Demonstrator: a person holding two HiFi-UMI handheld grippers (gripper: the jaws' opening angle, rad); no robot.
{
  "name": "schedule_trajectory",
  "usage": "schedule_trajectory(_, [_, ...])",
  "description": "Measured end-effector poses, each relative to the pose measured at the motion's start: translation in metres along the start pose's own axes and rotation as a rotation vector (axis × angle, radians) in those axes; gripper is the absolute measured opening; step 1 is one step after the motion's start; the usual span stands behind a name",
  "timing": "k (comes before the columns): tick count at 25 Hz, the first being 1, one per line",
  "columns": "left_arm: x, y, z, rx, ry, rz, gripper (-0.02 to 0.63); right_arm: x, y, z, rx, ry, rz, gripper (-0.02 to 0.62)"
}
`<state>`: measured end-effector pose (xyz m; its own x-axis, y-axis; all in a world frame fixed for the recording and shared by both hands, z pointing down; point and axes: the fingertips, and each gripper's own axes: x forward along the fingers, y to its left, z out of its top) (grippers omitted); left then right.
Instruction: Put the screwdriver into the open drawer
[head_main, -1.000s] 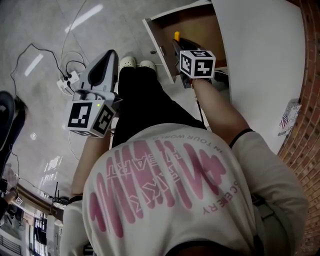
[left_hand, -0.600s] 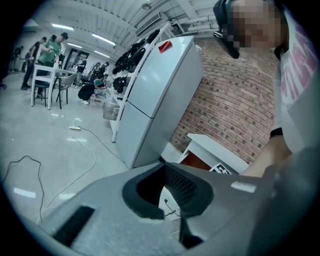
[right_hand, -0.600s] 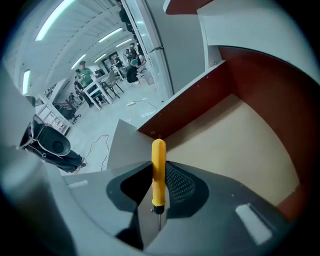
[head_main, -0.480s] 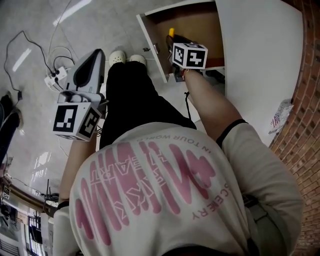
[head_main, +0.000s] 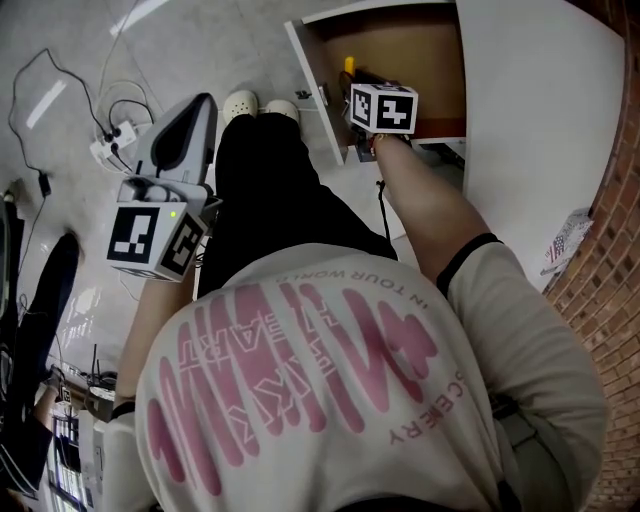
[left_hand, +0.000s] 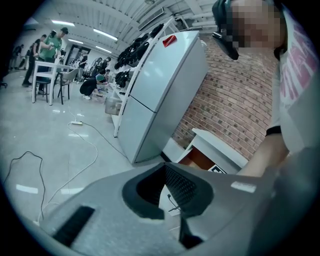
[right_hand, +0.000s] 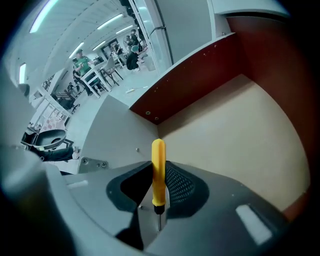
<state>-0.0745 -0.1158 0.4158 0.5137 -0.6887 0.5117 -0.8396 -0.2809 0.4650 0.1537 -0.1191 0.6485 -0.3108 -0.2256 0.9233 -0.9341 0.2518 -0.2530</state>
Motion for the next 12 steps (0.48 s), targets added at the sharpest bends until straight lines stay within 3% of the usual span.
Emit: schedule_trajectory(12, [0.008, -0.01, -0.014, -0.027, 0.03, -0.007, 0.005, 0.012, -0.013, -0.017, 0.022, 0.052, 0.005, 0.094])
